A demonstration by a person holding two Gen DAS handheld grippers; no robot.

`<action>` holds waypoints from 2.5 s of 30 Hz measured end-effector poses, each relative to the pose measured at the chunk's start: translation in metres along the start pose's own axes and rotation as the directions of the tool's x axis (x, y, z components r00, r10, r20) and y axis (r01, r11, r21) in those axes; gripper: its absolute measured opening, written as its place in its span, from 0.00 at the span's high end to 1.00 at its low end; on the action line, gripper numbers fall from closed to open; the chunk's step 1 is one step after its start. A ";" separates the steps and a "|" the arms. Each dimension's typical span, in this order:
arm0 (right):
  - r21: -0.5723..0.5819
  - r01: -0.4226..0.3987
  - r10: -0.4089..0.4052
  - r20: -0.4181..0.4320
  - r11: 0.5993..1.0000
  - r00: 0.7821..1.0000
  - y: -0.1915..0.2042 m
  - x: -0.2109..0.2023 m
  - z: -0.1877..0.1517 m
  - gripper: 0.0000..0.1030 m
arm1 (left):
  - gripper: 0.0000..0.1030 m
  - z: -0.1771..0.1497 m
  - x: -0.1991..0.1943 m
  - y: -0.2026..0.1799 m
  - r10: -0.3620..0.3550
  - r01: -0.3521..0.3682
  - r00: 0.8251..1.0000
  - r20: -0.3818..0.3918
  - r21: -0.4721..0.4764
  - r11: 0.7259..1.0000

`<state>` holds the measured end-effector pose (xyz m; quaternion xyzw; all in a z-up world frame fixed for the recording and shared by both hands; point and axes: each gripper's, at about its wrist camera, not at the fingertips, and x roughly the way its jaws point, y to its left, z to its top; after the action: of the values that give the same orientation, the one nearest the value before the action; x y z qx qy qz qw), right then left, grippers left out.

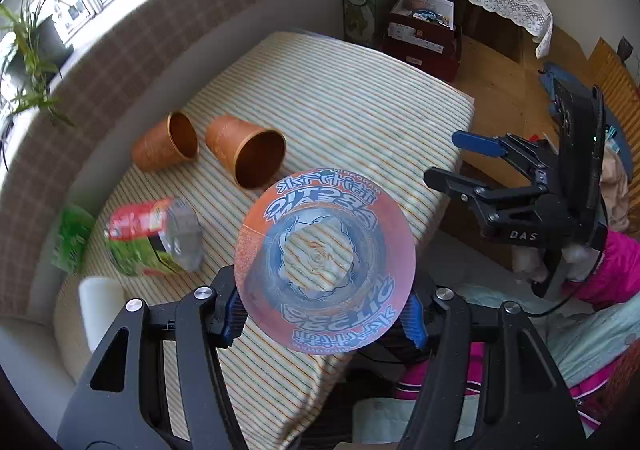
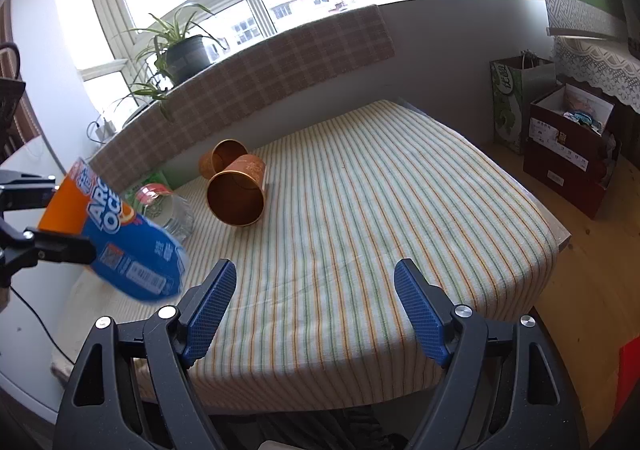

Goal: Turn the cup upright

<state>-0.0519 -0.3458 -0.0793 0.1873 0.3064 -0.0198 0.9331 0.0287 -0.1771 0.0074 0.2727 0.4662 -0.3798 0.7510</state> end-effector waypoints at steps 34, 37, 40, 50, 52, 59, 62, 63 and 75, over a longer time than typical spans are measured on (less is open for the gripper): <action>0.134 -0.250 0.273 -0.203 0.959 0.940 0.006 0.047 0.031 0.21 | 0.28 -0.003 0.039 0.103 0.013 -0.009 1.000 0.011 -0.318 0.948; 0.201 -0.290 0.339 -0.278 0.936 0.899 0.010 0.075 0.044 0.21 | 0.28 -0.030 0.014 0.100 0.082 -0.044 0.993 0.085 -0.380 0.924; 0.261 -0.304 0.382 -0.342 0.916 0.859 0.020 0.102 0.050 0.21 | 0.28 -0.068 -0.004 0.101 0.100 -0.020 0.985 0.139 -0.486 0.874; 0.321 -0.276 0.409 -0.495 0.906 0.767 0.058 0.173 0.051 0.21 | 0.27 -0.171 -0.024 0.081 0.251 -0.028 0.945 0.208 -0.716 0.698; 0.324 -0.266 0.405 -0.515 0.908 0.756 0.062 0.185 0.049 0.21 | 0.27 -0.179 -0.022 0.081 0.275 -0.045 0.943 0.190 -0.742 0.669; 0.316 -0.279 0.413 -0.538 0.907 0.735 0.076 0.195 0.050 0.36 | 0.27 -0.189 -0.022 0.081 0.345 -0.118 0.926 0.152 -0.753 0.648; 0.300 -0.282 0.407 -0.552 0.911 0.727 0.080 0.194 0.051 0.40 | 0.27 -0.190 -0.022 0.083 0.350 -0.117 0.923 0.157 -0.754 0.647; 0.296 -0.281 0.404 -0.553 0.913 0.729 0.081 0.193 0.050 0.40 | 0.27 -0.190 -0.021 0.084 0.349 -0.115 0.923 0.160 -0.753 0.648; 0.144 -0.348 0.374 -0.467 0.926 0.801 0.104 0.158 0.061 0.42 | 0.27 -0.189 -0.019 0.087 0.335 -0.083 0.924 0.187 -0.754 0.652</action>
<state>0.1263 -0.2591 -0.0911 0.2646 0.4891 0.1981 0.8071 0.0022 0.0221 -0.0490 -0.0617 0.4199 -0.1083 0.8990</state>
